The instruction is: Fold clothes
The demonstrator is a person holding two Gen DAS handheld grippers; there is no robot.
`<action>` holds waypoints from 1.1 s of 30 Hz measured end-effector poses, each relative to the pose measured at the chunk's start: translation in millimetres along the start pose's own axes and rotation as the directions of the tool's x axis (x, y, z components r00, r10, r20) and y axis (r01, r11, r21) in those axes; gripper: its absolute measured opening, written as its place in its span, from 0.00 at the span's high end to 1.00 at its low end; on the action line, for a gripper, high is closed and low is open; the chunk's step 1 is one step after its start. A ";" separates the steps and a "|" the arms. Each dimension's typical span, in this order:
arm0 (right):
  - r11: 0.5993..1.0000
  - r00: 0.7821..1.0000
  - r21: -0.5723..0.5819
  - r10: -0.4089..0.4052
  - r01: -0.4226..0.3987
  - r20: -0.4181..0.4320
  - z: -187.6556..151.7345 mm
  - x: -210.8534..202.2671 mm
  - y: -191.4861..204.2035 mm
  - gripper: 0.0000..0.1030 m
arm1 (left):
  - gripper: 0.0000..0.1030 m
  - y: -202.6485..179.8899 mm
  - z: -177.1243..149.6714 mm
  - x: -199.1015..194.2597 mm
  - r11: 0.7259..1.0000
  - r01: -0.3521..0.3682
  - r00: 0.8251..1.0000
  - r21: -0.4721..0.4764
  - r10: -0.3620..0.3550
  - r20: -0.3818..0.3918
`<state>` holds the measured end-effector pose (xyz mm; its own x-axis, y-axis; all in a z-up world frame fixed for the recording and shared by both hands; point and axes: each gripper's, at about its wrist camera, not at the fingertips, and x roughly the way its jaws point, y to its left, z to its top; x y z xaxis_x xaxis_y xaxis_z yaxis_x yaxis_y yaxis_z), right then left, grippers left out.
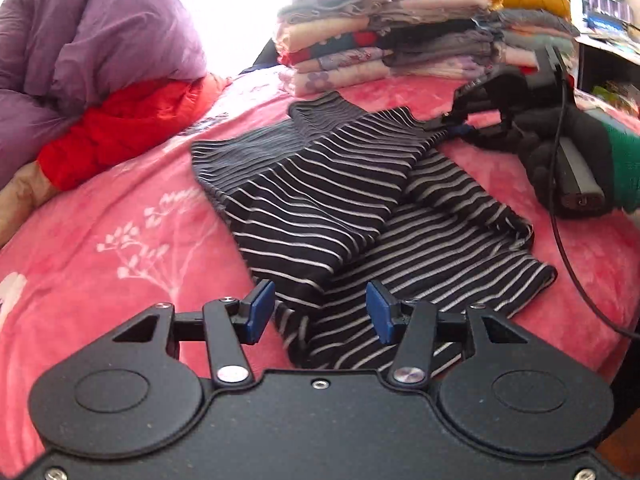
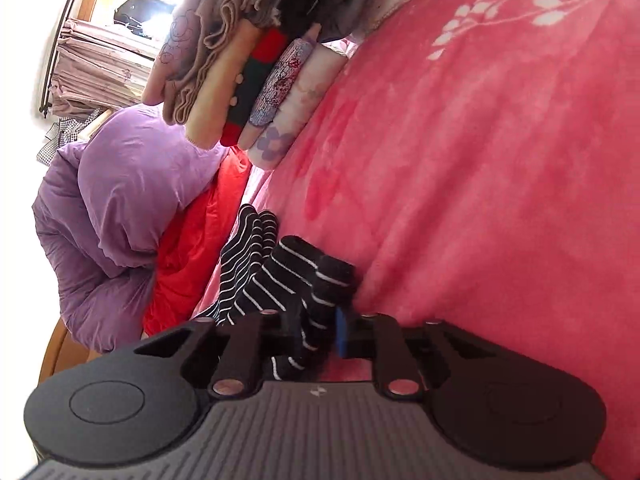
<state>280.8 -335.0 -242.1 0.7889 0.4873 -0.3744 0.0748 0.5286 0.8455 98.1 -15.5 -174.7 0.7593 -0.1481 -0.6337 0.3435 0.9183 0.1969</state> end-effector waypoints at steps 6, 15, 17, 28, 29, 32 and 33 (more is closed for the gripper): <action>0.994 0.996 -0.096 0.053 -0.046 0.066 -0.3 -13.7 17.2 0.95 | 0.52 4.3 -5.2 9.8 0.999 0.022 0.999 -0.040 -0.024 -0.041; 0.999 0.997 -0.036 0.034 -0.032 0.070 -7.2 -39.8 12.6 0.95 | 0.52 15.6 -2.9 13.4 0.992 0.063 0.994 -0.109 -0.072 -0.078; 1.000 0.999 -0.021 -0.008 0.009 0.045 -10.1 -35.7 5.5 0.94 | 0.51 28.2 5.6 12.1 0.986 0.063 0.994 -0.156 -0.075 -0.074; 0.996 0.998 0.073 0.046 -0.049 0.037 -6.1 -20.3 -11.9 0.76 | 0.52 152.5 62.3 80.5 0.751 0.034 0.999 -0.659 -0.019 0.030; 0.996 0.998 0.070 0.047 -0.049 0.037 -6.2 -19.7 -11.3 0.76 | 0.52 159.4 63.0 92.4 0.723 0.040 0.999 -0.689 -0.021 0.036; 0.996 0.997 0.075 0.051 -0.054 0.050 -6.6 -20.1 -12.6 0.81 | 0.58 176.3 65.9 125.5 0.654 0.060 0.998 -0.754 -0.030 0.053; 0.995 0.997 0.077 0.055 -0.059 0.048 -6.1 -19.4 -12.9 0.88 | 0.63 178.8 66.4 135.3 0.645 0.062 0.998 -0.761 -0.033 0.054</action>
